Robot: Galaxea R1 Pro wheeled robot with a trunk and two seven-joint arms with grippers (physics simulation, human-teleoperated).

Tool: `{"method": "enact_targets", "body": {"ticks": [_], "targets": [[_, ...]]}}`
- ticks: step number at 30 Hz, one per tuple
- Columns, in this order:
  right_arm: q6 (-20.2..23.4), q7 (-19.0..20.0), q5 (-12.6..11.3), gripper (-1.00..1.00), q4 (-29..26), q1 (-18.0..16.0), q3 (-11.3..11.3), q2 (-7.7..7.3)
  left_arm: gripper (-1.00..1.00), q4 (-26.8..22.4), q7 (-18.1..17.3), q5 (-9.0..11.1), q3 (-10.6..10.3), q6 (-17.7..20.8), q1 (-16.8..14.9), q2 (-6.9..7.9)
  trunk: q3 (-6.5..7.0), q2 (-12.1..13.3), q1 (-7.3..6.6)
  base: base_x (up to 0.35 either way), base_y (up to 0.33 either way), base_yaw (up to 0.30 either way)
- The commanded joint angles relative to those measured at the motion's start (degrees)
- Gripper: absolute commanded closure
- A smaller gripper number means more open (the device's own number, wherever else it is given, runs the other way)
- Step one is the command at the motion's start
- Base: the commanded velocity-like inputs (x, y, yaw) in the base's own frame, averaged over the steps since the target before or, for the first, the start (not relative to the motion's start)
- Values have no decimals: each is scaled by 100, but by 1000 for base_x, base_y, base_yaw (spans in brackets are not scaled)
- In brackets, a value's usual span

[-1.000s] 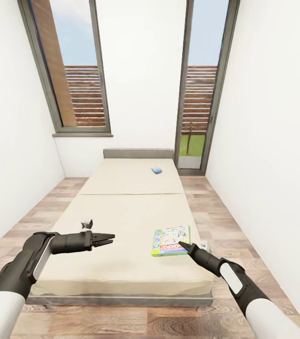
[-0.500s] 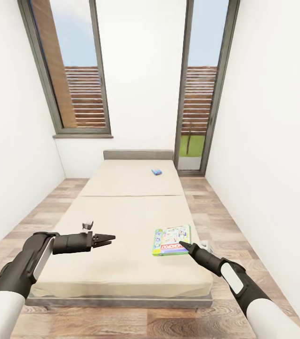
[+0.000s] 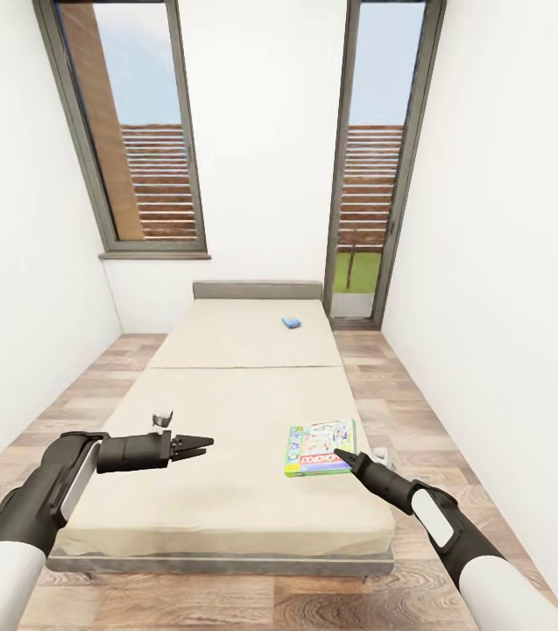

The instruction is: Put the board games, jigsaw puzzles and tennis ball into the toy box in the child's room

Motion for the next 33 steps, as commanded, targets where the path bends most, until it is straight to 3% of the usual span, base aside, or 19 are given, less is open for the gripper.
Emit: {"method": "enact_targets", "body": {"ticks": [1, 11, 20, 27, 33], "targets": [[45, 9, -30, 100, 0, -3, -17, 0, -100, 3, -9, 11, 1, 42, -5, 1, 12, 38, -22, 0, 0, 0], [34, -40, -29, 100, 2, -3, -17, -7, -100, 27, 8, 5, 37, 34, -11, 0, 200, 439, -242, 0, 0, 95], [28, -55, -29, 100, 0, -3, -17, -7, -100, 33, 354, 11, 57, 35, -11, 7, 389, 800, -440, 0, 0, 263], [25, -62, -26, 100, 2, -3, -17, -2, -100, 33, 386, 5, 283, 37, -11, 4, 537, 1080, -594, 0, 0, 272], [26, -61, -29, 100, 1, -3, -17, -5, -100, 39, 395, 5, 325, 35, -11, -4, 663, 1321, -725, 0, 0, 273]]}}
